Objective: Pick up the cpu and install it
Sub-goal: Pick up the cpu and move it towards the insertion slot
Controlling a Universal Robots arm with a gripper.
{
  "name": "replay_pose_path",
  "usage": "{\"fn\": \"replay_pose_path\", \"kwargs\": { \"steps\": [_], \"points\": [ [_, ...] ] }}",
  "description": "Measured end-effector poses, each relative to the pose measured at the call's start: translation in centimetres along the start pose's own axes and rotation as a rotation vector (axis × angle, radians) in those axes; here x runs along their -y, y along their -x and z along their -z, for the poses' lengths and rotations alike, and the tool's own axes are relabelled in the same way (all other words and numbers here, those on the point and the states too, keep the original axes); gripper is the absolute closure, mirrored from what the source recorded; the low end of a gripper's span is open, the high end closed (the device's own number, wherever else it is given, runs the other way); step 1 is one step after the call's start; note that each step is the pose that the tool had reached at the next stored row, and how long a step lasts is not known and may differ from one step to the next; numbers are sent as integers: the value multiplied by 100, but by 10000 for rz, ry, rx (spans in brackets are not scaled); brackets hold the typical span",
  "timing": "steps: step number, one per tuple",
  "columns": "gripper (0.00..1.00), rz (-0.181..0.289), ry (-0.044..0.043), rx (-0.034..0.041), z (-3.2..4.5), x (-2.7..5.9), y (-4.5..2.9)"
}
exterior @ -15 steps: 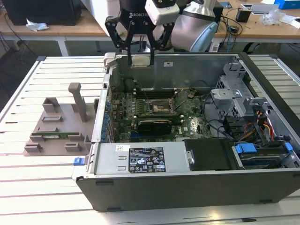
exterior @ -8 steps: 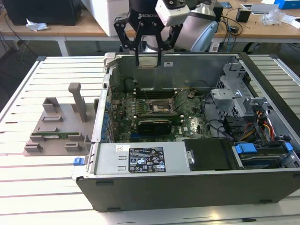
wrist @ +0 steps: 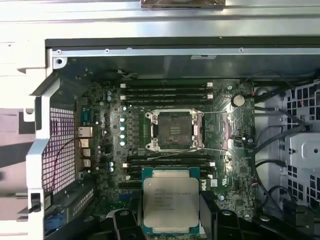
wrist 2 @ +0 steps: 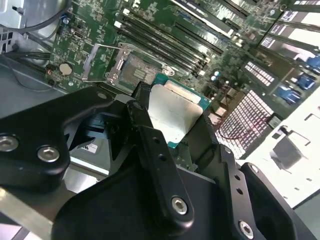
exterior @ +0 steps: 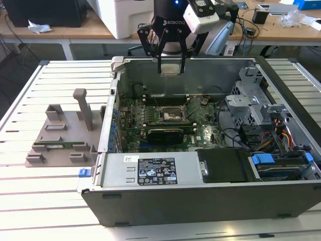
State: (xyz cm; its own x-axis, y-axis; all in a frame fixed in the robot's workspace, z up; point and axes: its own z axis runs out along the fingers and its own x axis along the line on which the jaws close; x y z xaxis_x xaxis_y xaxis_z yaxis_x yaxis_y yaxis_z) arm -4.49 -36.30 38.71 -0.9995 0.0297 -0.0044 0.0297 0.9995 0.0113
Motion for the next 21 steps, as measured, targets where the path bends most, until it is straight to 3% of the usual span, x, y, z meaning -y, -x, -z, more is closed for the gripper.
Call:
{"fn": "replay_pose_path", "kwargs": {
  "steps": [10, 15, 21],
  "points": [
    [46, 0, -19, -21, -245, -61, 98],
    [46, 1, -20, -27, -406, -76, 161],
    [46, -1, -20, -30, -533, -88, 216]
  ]
}}
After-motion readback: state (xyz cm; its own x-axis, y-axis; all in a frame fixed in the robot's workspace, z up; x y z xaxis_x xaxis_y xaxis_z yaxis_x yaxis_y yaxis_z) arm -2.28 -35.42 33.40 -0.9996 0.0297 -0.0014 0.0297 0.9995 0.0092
